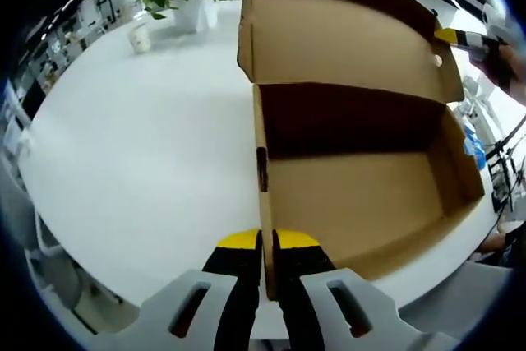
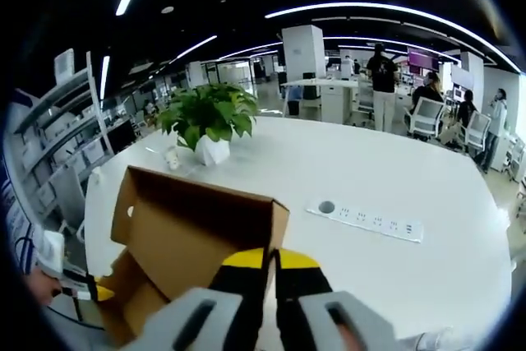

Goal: Operate the shoe box by opening the lid, removing the specified soft item, and placing it in the target area until the item is outside and the box remains undamaged.

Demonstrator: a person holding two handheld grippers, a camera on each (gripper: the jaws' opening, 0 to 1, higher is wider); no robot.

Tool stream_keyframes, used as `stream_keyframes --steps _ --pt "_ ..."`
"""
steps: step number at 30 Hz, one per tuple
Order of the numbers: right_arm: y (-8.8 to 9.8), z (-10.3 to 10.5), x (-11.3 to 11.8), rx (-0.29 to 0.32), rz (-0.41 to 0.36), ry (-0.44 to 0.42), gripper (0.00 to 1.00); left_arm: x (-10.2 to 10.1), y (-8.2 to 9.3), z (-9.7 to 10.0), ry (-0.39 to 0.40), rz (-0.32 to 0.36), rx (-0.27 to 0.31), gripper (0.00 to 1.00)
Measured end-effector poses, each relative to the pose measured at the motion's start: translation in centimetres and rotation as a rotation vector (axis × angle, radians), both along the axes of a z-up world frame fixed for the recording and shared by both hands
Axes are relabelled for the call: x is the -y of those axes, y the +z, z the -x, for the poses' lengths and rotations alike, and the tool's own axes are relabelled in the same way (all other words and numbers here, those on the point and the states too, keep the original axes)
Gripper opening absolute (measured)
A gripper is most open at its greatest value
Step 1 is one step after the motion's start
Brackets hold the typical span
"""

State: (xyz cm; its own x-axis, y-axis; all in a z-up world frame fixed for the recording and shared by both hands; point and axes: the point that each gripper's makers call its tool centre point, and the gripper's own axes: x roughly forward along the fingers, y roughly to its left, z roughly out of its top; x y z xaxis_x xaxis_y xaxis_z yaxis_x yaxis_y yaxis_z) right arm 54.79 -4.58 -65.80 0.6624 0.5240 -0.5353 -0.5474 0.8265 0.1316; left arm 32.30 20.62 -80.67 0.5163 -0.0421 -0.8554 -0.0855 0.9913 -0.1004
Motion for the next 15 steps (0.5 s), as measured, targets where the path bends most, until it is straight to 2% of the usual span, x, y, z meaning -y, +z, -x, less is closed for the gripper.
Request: stream_keyframes --steps 7,13,15 --pt "1.4 2.9 -0.1 0.010 -0.006 -0.003 0.00 0.1 0.0 0.0 -0.001 -0.003 -0.001 0.02" --pt "2.4 4.2 -0.2 0.025 -0.013 -0.002 0.00 0.0 -0.1 -0.1 0.004 -0.004 -0.001 0.02" --pt "2.4 4.0 -0.2 0.031 -0.014 0.002 0.00 0.0 -0.1 -0.1 0.006 -0.004 0.000 0.02"
